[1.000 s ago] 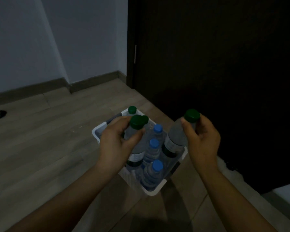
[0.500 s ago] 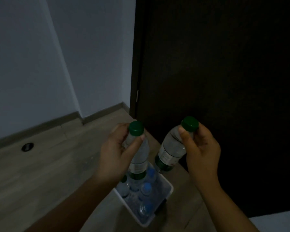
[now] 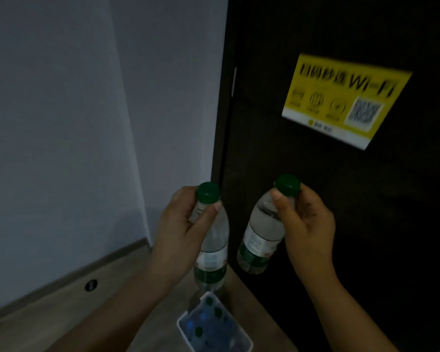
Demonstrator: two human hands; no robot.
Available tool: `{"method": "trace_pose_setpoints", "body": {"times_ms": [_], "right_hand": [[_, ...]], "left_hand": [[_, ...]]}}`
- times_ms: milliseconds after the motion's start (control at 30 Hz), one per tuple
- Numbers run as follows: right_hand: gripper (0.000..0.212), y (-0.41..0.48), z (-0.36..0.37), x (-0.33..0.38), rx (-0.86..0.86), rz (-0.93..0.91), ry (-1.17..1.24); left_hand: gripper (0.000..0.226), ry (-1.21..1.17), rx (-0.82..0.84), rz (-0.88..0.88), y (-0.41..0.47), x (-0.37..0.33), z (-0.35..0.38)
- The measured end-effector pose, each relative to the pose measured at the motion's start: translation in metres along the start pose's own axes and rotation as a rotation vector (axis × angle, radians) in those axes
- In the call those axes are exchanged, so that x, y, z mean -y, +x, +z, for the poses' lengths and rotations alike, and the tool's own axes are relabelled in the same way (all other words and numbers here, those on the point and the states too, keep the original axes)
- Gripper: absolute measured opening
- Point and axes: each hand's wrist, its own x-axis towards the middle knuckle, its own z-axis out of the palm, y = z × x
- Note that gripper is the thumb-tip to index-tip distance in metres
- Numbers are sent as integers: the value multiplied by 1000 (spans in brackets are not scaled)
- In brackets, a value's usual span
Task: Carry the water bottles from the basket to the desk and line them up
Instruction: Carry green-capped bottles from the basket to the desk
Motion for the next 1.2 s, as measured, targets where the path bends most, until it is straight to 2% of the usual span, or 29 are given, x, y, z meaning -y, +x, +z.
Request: {"method": "trace_pose_setpoints", "body": {"times_ms": [233,400,533,667,767,867,1100,1200], "right_hand": [[12,65,20,176,26,-167,14],[23,91,32,280,36,-260,15],[30,95,40,337,-9,-314,31],[29,92,47,371,29,-317,90],[27,93,52,391,91,-295,197],[34,101,54,405,133,-300,247],[39,125,56,401,299,-328,295],[34,133,61,394,388,-315,390]], "left_hand": [[17,-77,-34,64,65,-162,-67],[22,-141,-49,180,96,-254,-114],[17,-169,-54,310,103,-304,-141],[25,-161,-90,357,100,-336,-160],[19,-219,-121,363,98,-355,-169],[21,-227,-147,383,96,-370,-171],[28,-121,-294,400,83,-394,-165],[27,-24,-370,374,75,-399,-159]]}}
